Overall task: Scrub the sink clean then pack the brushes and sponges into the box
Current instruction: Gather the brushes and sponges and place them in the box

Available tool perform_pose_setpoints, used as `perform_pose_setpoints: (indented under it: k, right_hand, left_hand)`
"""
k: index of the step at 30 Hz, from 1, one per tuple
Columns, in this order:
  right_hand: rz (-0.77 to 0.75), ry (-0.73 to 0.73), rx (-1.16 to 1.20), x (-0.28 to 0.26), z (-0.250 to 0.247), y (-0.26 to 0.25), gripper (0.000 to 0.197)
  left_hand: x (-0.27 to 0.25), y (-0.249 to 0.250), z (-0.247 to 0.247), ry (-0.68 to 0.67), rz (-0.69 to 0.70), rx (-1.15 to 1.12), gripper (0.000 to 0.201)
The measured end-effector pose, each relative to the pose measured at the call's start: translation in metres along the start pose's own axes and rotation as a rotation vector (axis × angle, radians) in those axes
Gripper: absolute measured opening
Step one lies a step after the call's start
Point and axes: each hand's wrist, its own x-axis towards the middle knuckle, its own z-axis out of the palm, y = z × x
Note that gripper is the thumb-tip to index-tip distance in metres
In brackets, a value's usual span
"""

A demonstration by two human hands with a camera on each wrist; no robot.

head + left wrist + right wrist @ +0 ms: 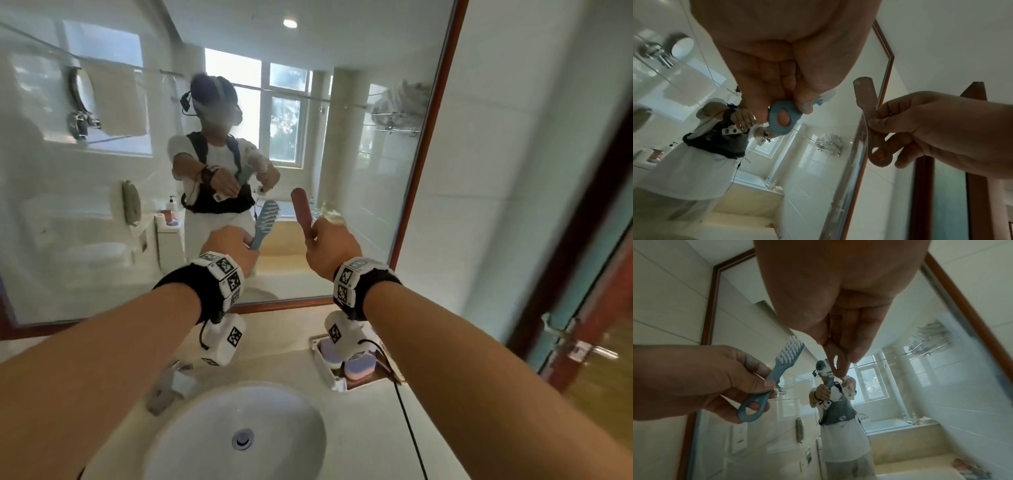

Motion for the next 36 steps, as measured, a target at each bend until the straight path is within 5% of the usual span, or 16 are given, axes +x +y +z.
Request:
perform_pose_setpoints:
  k: [10,21,26,30,36]
  right_hand:
    - [0.168,-0.007,-0.081,-0.016,-0.038,0.178,0.018]
    - [0.344,-0.062,-0.198,0.026,-0.016,0.312,0.018]
    - [0.391,-0.114,-0.184,0.055,0.013,0.357,0.018]
    - [0.389,-0.199,-0.161,0.070,0.052,0.389,0.019]
    - [0.296,-0.332,-0.098,0.092,0.115,0.437,0.016]
  left_hand:
    - [-0.006,0.108,0.144,-0.163,0.099,0.002,0.005]
    - [0.052,0.166,0.288,-0.440,0.116,-0.010,0.008]
    - [0.080,0.174,0.343,-0.523,0.085,0.018,0.007]
    - [0.088,0.170,0.387,-0.583,0.062,0.109,0.029]
    - [0.083,0.155,0.439,-0.561,-0.097,0.160,0.017]
